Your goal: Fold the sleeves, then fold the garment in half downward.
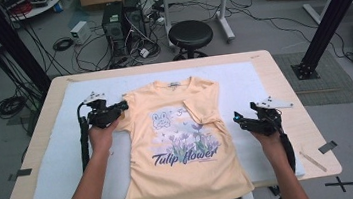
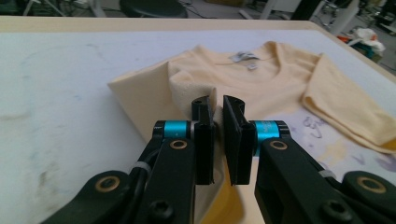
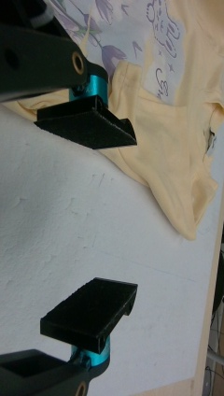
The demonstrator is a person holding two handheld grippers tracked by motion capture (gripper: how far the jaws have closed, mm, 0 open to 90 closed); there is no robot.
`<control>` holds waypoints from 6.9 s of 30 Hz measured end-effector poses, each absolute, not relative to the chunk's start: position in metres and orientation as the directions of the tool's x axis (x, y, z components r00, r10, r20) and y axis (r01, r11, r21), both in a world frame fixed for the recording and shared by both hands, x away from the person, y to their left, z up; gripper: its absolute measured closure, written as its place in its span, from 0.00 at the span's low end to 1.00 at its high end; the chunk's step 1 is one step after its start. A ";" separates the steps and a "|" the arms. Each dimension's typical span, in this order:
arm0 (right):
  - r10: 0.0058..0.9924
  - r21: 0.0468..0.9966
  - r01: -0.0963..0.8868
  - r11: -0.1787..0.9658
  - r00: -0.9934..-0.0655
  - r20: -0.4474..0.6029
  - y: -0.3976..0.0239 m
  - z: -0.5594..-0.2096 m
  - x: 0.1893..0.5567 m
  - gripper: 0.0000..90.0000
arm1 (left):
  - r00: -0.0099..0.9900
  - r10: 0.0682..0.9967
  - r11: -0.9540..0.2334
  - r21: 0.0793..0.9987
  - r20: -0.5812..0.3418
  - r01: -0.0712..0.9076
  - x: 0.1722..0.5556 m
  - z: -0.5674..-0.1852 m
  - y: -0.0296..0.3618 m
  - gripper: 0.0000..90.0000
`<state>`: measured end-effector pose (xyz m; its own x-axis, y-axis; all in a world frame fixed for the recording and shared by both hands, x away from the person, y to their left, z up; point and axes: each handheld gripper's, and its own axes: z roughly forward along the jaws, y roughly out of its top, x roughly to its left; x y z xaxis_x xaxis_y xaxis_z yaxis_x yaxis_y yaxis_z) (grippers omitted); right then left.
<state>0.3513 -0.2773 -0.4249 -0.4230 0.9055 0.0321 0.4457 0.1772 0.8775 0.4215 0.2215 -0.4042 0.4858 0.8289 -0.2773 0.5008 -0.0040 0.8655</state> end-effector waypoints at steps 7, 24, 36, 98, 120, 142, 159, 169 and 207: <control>0.908 0.880 0.442 0.175 -0.419 0.030 -0.280 -0.424 0.351 0.28 | 0.544 0.783 -0.021 0.861 -0.302 0.508 0.431 -0.397 0.191 0.92; 0.912 0.881 0.444 0.165 -0.409 0.035 -0.284 -0.424 0.349 0.28 | 0.593 0.759 -0.086 0.862 -0.268 0.500 0.435 -0.403 0.149 0.43; 0.910 0.879 0.444 0.172 -0.413 0.030 -0.282 -0.424 0.349 0.28 | 0.514 0.827 -0.011 0.909 -0.225 0.416 0.424 -0.398 0.191 0.37; 0.874 0.860 0.454 0.232 -0.485 0.020 -0.266 -0.422 0.359 0.24 | 0.405 0.903 -0.141 0.794 -0.142 0.591 0.519 -0.425 0.187 0.39; 0.904 0.778 0.558 0.288 -0.426 -0.029 -0.238 -0.422 0.446 0.30 | 0.404 0.907 -0.175 0.764 -0.120 0.621 0.534 -0.444 0.194 0.95; 0.939 0.734 0.623 0.272 -0.337 -0.062 -0.213 -0.432 0.516 0.99 | 0.403 0.885 -0.023 0.843 -0.233 0.537 0.519 -0.433 0.220 0.97; 0.920 0.838 0.454 0.304 -0.368 -0.134 -0.237 -0.393 0.481 1.00 | 0.528 0.799 0.075 0.919 -0.287 0.386 0.487 -0.401 0.239 0.97; 0.881 0.855 0.391 0.341 -0.449 -0.147 -0.242 -0.392 0.437 0.99 | 0.612 0.744 0.067 0.941 -0.269 0.332 0.449 -0.396 0.237 0.97; 0.731 0.820 0.348 0.455 -0.671 -0.120 -0.261 -0.431 0.281 0.99 | 0.773 0.595 -0.165 0.908 -0.220 0.385 0.301 -0.438 0.253 0.97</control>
<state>0.2809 -0.2614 -0.4313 -0.6712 0.7314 -0.1204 0.3484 0.4546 0.8197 0.3008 0.2527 -0.4381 0.7731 0.5950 -0.2198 0.3850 -0.1647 0.9081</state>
